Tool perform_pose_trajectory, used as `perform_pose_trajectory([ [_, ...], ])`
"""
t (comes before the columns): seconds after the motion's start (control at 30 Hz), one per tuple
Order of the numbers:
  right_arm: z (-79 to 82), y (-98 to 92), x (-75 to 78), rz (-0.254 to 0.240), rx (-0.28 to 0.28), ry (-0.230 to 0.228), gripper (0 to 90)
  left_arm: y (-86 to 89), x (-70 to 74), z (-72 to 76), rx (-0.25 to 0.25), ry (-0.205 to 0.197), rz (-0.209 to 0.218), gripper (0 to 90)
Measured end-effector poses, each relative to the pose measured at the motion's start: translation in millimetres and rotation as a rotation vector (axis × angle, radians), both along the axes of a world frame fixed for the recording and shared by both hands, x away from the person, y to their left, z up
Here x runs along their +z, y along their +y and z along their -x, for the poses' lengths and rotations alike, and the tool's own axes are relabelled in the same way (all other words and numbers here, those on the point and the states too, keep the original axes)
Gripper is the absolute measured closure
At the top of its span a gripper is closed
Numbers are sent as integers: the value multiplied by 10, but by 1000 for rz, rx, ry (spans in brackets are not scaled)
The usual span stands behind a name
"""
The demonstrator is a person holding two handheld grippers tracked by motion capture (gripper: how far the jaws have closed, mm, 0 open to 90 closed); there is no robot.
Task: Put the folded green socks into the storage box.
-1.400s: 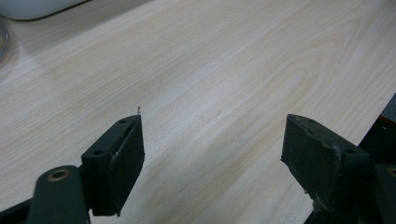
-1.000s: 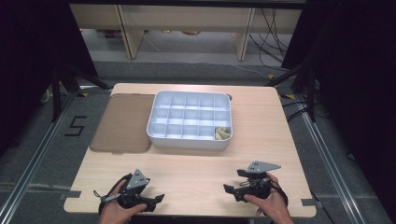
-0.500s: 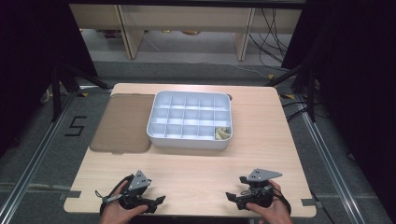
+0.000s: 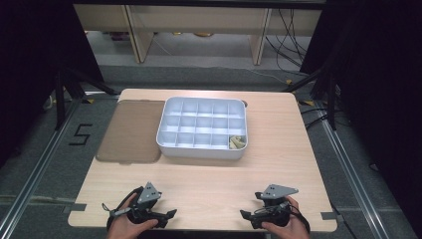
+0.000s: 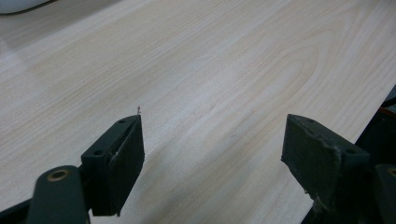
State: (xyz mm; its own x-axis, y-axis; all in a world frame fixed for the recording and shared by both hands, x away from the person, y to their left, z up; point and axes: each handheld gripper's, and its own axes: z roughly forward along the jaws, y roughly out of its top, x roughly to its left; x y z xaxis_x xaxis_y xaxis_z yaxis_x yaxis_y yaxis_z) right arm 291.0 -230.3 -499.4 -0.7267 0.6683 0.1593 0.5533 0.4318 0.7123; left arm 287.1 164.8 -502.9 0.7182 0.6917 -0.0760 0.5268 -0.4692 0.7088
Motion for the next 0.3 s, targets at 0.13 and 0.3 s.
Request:
perform_pose_trajectory([
  [0.13, -5, -1, -5, 1, 2, -1, 165, 2, -1, -2, -3, 0, -5, 204],
  [0.3, -5, -7, -4, 3, -6, -2, 165, 0, 1, 0, -4, 0, -6, 204],
])
